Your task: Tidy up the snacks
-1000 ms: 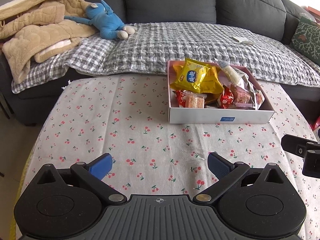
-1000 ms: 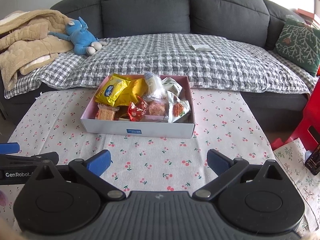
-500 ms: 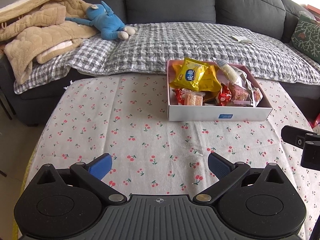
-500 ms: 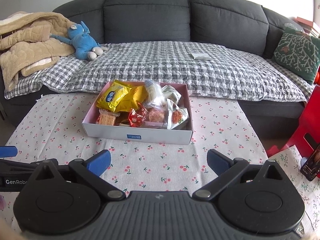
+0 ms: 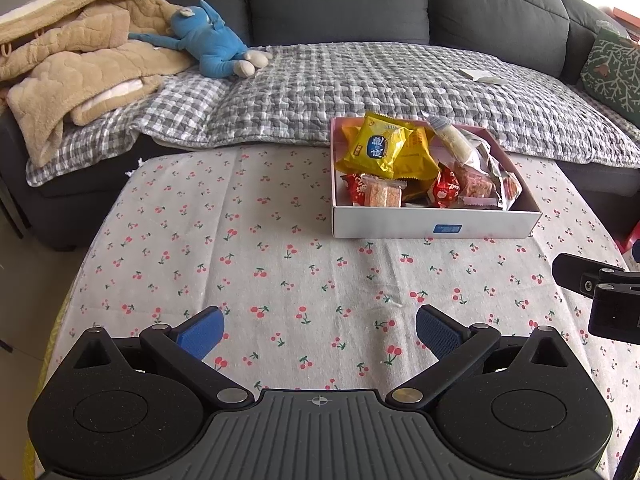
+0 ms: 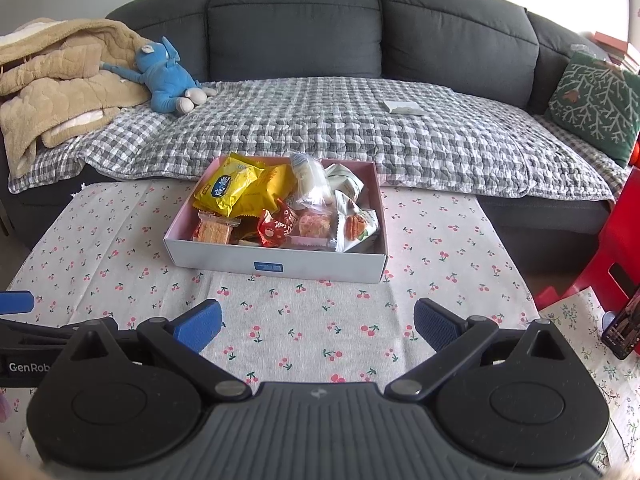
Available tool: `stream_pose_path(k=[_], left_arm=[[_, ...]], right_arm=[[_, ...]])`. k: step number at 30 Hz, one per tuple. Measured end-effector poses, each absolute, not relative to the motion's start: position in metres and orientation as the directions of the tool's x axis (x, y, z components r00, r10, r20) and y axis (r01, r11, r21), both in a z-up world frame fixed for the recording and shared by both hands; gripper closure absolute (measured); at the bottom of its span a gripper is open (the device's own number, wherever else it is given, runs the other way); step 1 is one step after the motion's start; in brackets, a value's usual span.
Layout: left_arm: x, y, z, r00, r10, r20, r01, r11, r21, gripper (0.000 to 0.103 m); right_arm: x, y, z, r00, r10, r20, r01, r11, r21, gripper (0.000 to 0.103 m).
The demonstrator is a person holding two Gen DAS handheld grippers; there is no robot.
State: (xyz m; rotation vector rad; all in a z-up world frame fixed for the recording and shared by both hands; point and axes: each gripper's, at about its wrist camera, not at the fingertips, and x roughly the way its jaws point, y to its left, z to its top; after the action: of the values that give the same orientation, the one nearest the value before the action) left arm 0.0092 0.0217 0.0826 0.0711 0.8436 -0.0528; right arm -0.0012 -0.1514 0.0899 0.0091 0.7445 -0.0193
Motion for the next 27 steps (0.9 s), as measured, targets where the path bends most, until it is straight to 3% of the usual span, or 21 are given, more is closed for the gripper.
stream_pose_path(k=[27], left_arm=[[0.0080, 0.0211, 0.0799, 0.655, -0.023, -0.756, 0.085, 0.995, 0.043, 0.000]], right_arm=[[-0.0016, -0.1492, 0.0887, 0.729, -0.012, -0.684, 0.017, 1.000, 0.000, 0.001]])
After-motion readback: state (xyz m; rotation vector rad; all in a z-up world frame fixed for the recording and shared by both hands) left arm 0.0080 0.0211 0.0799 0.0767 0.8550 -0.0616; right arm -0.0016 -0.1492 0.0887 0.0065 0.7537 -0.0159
